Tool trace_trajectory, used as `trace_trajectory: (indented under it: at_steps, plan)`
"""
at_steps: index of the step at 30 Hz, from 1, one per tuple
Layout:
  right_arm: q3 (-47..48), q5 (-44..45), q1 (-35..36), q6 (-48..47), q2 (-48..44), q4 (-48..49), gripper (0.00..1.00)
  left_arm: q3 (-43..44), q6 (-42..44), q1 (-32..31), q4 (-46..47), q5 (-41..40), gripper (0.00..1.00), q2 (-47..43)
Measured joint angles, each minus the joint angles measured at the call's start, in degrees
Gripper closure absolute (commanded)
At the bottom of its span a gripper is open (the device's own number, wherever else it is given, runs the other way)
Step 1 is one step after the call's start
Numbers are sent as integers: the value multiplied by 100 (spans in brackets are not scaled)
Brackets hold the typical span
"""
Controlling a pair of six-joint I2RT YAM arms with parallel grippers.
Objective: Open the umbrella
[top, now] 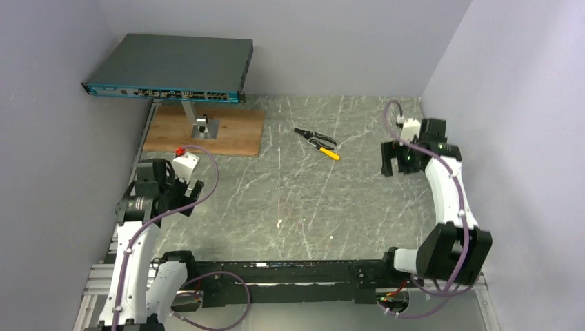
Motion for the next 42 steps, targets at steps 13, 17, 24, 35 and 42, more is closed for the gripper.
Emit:
trace_trajectory:
  at_steps: [13,17,24,35,42]
  plan:
    - [4203,704,-831,33,3847,-160,0,1394,9,4,208,732,0,1174]
    - [4970,968,-973,31,4750,-348,0,1399,13,4,201,809,0,1320]
    - [5759,1185,-970,-85,5595,-457,0,1569,28,4,168,920,0,1604]
    - [5674,1510,-1097,-560,5855,-332,0,1838,48,4,170,1147,0,2022]
    - [5696,1211,-1233,-667,6074,-466,1,1860,48,4,166,1217,0,2063]
